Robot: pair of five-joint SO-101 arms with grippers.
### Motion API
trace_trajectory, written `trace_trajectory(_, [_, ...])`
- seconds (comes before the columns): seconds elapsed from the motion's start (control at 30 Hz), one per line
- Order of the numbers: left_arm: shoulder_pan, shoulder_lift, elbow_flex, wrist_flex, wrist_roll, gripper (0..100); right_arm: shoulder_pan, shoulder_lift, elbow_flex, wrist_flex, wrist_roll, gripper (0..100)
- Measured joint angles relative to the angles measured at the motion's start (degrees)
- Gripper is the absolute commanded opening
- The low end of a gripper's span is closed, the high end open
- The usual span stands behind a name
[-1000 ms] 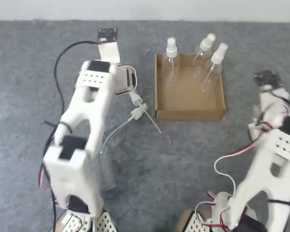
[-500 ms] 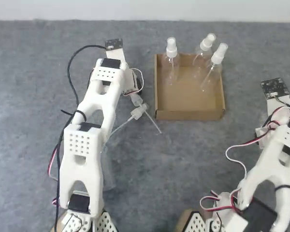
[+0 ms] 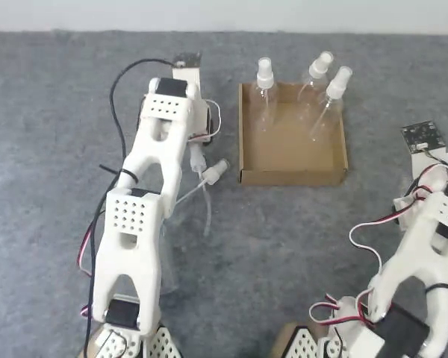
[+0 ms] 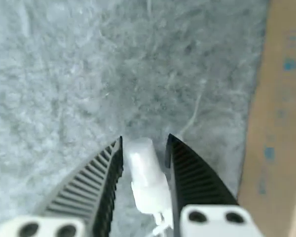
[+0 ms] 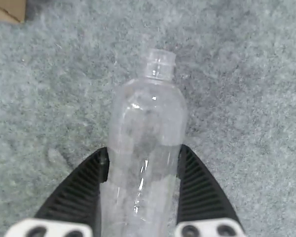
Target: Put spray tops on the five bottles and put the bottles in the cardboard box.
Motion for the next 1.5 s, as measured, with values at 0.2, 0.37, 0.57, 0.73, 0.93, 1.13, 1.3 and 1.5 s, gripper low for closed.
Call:
trace_trajectory(0.2, [-0.7, 0.0, -4.7, 6.2, -5.9, 19, 0.0, 0.0, 0.0, 0.0, 0.0, 1.0])
trace_trajectory(0.37, [-0.9, 0.0, -1.1, 6.3, -6.4, 17, 0.0, 0.0, 0.0, 0.0, 0.0, 1.0])
trace_trajectory(0.57, [-0.3, 0.0, 5.4, 2.2, -4.9, 15, 0.0, 0.0, 0.0, 0.0, 0.0, 1.0])
trace_trajectory(0.73, [-0.4, -0.2, 10.4, -2.5, -4.4, 9, 0.0, 0.0, 0.0, 0.0, 0.0, 1.0])
trace_trajectory(0.93, [0.3, -0.2, 9.9, -3.1, -7.6, 1, 0.0, 0.0, 0.0, 0.0, 0.0, 1.0])
trace_trajectory(1.13, [-0.2, -0.4, 4.4, 2.9, -8.7, 1, 0.0, 0.0, 0.0, 0.0, 0.0, 1.0])
trace_trajectory(1.3, [-0.1, -6.2, -0.9, 6.2, -8.7, 1, 0.1, 0.0, 0.0, 0.0, 0.0, 1.0])
trace_trajectory(1.5, [-0.1, -14.8, -1.1, 6.6, -8.7, 1, 0.2, 0.0, 0.0, 0.0, 0.0, 1.0])
